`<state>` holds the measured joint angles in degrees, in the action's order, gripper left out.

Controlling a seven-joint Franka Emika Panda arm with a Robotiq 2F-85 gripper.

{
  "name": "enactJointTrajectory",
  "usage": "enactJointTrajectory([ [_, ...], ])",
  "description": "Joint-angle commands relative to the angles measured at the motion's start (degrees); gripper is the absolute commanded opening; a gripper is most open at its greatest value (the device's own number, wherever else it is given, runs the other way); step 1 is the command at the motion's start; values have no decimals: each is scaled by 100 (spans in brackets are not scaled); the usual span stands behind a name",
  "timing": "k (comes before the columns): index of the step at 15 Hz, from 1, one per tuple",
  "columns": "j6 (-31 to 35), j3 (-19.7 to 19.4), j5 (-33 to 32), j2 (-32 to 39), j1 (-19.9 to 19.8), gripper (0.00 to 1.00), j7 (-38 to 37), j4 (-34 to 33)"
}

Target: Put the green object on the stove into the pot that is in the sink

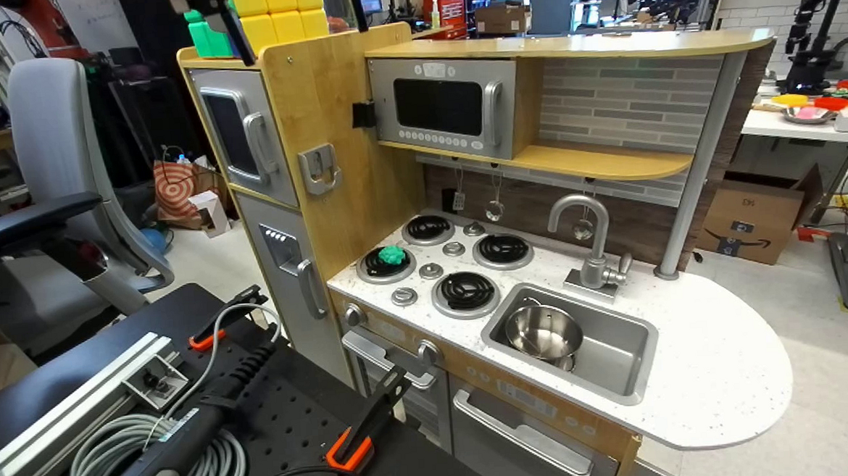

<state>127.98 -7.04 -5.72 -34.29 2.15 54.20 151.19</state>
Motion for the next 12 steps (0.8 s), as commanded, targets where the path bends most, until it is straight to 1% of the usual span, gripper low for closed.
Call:
enactJointTrajectory([
  [1, 543, -52, -451, 611, 199, 100, 623, -225],
  [2, 690, -71, -464, 733, 257, 100, 837, -252],
  [5, 1398, -252, -115, 1122, 551, 100, 1653, -273],
  [7, 1918, -561, 325, 1370, 749, 100, 2340, -311],
  [8, 2058, -652, 612, 1566, 860, 100, 2571, -367],
  [10, 2041, -677, 1019, 1960, 923, 100, 2831, -548],
  [12, 1780, -541, 1337, 2482, 927, 100, 2983, -833],
])
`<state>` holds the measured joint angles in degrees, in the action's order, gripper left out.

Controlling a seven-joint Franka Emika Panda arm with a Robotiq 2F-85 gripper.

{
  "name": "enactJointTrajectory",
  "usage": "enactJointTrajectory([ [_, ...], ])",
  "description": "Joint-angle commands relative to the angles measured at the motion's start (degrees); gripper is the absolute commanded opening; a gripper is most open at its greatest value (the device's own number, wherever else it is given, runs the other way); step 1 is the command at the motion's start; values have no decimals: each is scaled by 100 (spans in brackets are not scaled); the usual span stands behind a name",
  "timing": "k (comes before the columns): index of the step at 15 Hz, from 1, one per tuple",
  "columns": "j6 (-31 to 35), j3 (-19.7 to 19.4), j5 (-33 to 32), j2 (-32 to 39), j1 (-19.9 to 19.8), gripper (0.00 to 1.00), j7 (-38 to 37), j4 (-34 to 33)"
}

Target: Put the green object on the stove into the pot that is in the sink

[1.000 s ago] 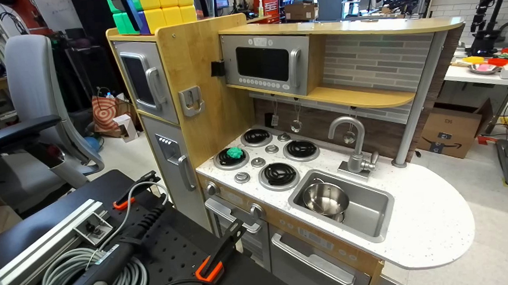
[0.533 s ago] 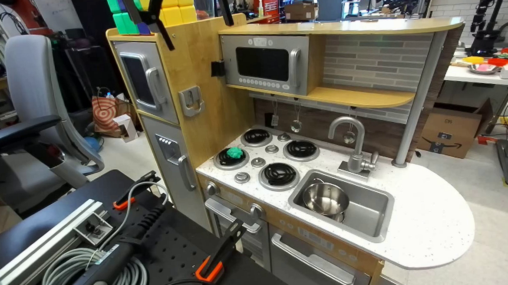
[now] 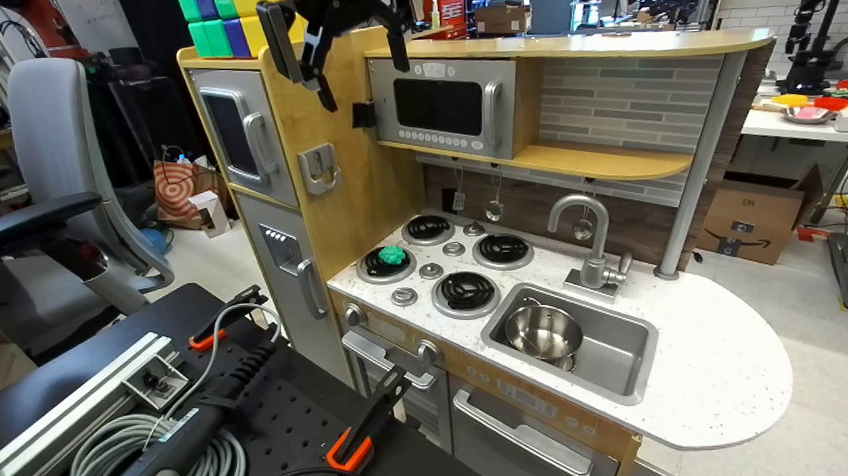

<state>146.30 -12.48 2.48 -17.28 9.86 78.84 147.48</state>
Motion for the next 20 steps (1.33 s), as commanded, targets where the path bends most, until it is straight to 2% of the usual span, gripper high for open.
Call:
enactJointTrajectory([
  [1, -210, 128, 579, 1123, 118, 100, 477, -668],
  [4, -534, 601, 253, 2002, -128, 100, 8, -1275],
  [6, -1105, 1008, -227, 3040, -233, 100, -595, -2135],
  [9, -1794, 1217, -752, 3654, -251, 100, -1197, -2880],
  [10, -2039, 1217, -1036, 3843, -117, 100, -1925, -3103],
  [11, -1518, 1386, -778, 3409, -401, 100, -1303, -2477],
  [17, -1575, 1517, -834, 3557, -518, 100, -1436, -2593],
  [20, -188, 1513, -1128, 3621, -550, 100, -1522, -2275],
])
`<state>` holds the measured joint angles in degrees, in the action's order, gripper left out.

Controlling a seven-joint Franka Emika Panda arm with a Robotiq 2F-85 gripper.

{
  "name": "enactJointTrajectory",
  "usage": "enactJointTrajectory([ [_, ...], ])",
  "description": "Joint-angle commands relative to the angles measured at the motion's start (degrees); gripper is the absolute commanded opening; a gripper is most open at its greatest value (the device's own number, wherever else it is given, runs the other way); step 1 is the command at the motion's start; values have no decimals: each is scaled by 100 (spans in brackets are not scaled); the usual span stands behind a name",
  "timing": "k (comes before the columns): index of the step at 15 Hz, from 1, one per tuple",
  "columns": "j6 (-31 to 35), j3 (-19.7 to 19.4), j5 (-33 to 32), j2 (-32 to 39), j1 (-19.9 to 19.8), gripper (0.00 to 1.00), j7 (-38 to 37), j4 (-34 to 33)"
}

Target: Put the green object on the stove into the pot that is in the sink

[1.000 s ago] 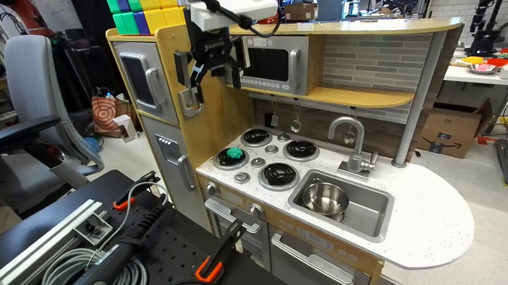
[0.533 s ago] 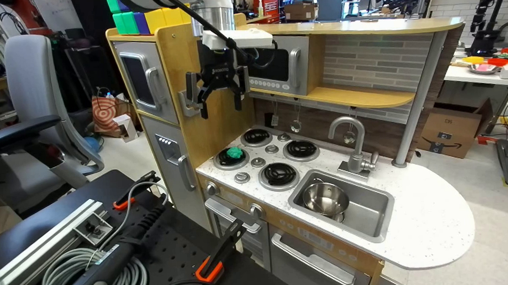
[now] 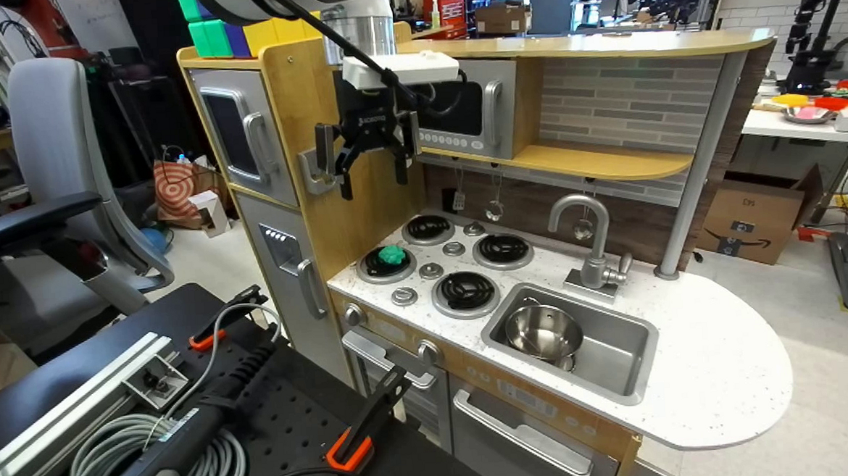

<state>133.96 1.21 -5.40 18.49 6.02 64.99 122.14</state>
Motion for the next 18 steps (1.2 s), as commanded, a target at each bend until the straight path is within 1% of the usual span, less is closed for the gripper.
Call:
enactJointTrajectory([
  [1, 1502, 156, -448, 132, -165, 100, -118, 321],
  [2, 1946, 99, -736, 275, -96, 100, -231, 348],
  [3, 2143, 75, -925, 407, -63, 100, -282, 326],
  [5, 2408, 96, -1211, 773, -19, 100, -398, 183],
  [7, 2557, 21, -1537, 1262, 148, 100, -709, -145],
  [9, 2498, -25, -1756, 1696, 290, 100, -1019, -544],
  [11, 2356, 38, -1816, 2092, 336, 100, -1182, -990],
  [14, 2140, 172, -1705, 2613, 318, 100, -1241, -1631],
  [15, 2001, 233, -1661, 2837, 296, 100, -1243, -1918],
  [18, 1620, 293, -1617, 3236, 275, 100, -1248, -2448],
])
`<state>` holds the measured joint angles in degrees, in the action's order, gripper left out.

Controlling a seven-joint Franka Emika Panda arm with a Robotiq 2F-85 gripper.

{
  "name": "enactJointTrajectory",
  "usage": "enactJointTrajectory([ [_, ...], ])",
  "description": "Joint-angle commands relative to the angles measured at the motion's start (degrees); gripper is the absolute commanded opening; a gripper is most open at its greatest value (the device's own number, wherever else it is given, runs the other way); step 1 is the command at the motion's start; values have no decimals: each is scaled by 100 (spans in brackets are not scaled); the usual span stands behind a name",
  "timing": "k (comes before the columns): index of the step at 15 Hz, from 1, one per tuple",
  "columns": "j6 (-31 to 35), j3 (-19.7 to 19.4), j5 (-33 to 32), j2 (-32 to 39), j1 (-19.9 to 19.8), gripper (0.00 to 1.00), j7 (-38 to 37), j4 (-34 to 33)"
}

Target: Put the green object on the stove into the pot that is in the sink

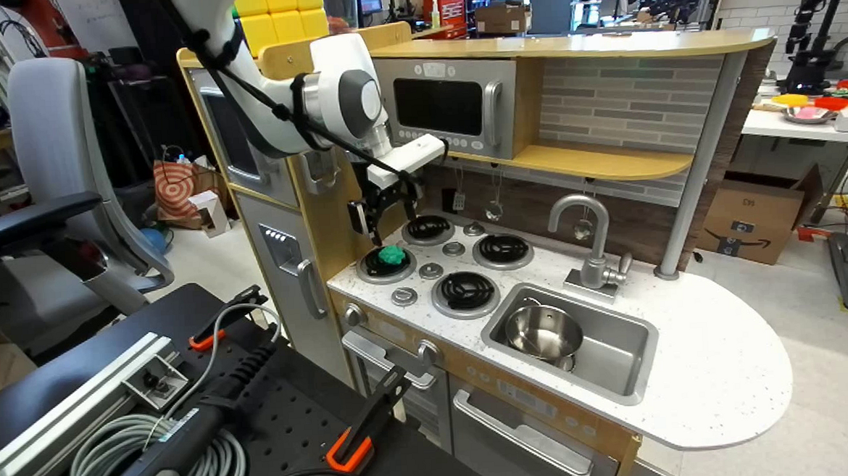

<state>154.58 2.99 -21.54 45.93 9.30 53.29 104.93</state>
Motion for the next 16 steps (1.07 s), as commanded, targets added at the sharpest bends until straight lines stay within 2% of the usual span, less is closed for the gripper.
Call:
enactJointTrajectory([
  [1, -585, 150, 19, 623, -66, 100, -53, -905],
  [6, -1051, 411, 114, 1054, -120, 100, 118, -1459],
  [10, -843, 896, 305, 1053, -360, 100, 437, -1385],
  [11, -800, 647, 146, 985, -164, 100, 153, -1261],
  [14, -797, 748, 205, 983, -203, 100, 222, -1274],
  [16, -808, 677, 178, 1043, -158, 100, 159, -1340],
])
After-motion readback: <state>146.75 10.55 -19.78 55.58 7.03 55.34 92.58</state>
